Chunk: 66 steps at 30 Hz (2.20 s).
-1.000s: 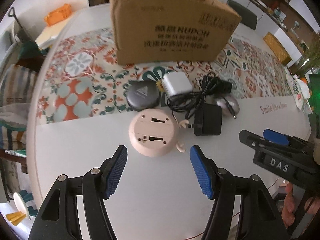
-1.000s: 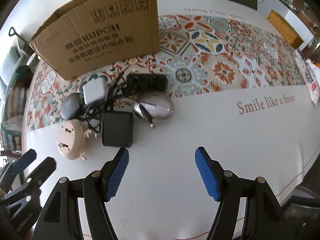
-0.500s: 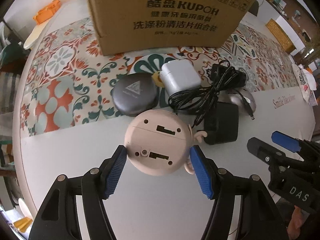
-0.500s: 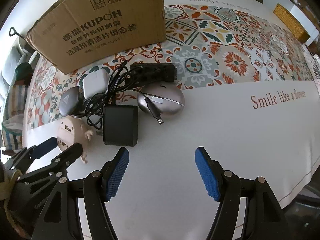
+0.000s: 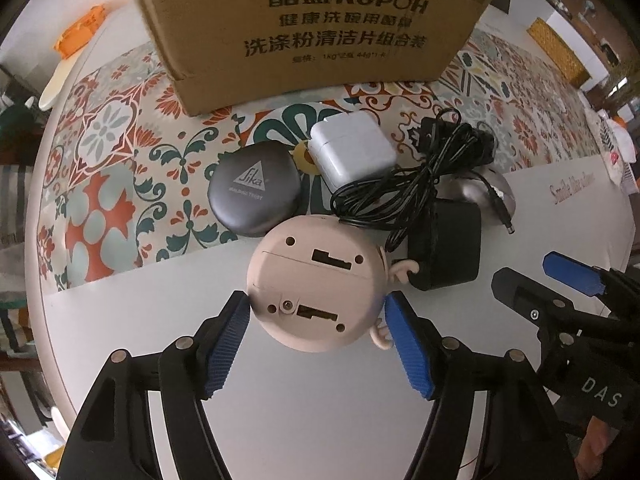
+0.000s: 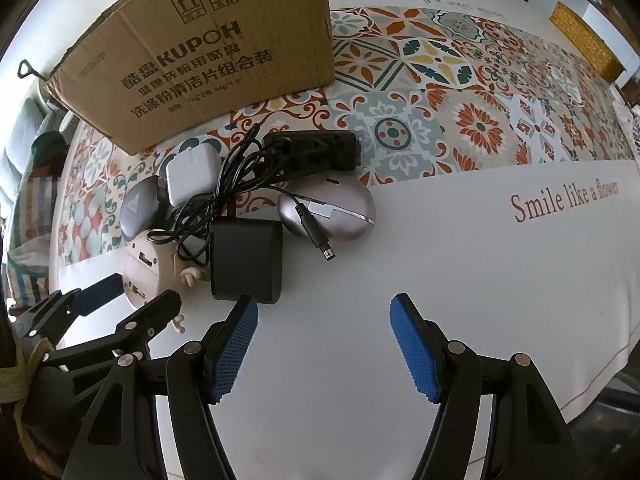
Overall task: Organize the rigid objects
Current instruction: 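Grasp the pink round device with the left tool while the right tool grasps the black charger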
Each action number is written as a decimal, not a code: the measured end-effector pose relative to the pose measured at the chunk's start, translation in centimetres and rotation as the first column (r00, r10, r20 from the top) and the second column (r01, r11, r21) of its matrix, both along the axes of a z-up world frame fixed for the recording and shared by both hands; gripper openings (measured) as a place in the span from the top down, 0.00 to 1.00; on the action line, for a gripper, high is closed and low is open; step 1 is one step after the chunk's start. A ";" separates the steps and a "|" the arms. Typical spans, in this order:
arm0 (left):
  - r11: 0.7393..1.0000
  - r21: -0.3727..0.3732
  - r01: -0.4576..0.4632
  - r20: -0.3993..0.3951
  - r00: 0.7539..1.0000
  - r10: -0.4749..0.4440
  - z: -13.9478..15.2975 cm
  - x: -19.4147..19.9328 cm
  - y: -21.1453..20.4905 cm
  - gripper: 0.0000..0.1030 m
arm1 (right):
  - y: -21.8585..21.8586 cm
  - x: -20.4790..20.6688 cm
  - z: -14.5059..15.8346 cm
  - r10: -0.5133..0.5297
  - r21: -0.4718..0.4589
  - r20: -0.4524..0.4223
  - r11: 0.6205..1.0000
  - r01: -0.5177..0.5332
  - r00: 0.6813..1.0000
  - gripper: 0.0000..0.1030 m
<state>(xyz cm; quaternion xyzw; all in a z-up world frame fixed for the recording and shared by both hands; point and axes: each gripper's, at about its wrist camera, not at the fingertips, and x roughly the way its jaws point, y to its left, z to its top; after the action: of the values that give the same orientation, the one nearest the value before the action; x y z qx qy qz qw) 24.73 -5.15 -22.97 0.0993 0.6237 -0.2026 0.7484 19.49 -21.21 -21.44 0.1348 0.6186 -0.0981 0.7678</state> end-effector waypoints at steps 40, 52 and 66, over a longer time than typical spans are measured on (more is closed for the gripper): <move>0.991 -0.031 -0.127 0.080 0.988 0.129 1.5 0.1 4.6 0.28 | 2.7 3.0 -0.4 0.101 0.083 0.047 0.991 -0.105 0.994 0.36; 0.990 -0.025 -0.140 0.096 0.985 0.142 0.9 1.1 4.0 0.28 | 2.8 5.3 -3.1 0.099 0.099 0.007 0.990 -0.099 0.995 0.46; 0.983 -0.051 -0.174 0.132 0.975 0.179 2.9 -0.1 4.7 0.28 | 2.5 4.0 -2.4 0.105 0.128 0.045 0.986 -0.110 0.993 0.56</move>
<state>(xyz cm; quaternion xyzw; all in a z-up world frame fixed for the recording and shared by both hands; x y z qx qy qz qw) 24.58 -0.43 -20.07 0.0423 0.5736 -0.1402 0.8060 23.50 -18.71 -23.87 0.1529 0.6153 -0.0133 0.7732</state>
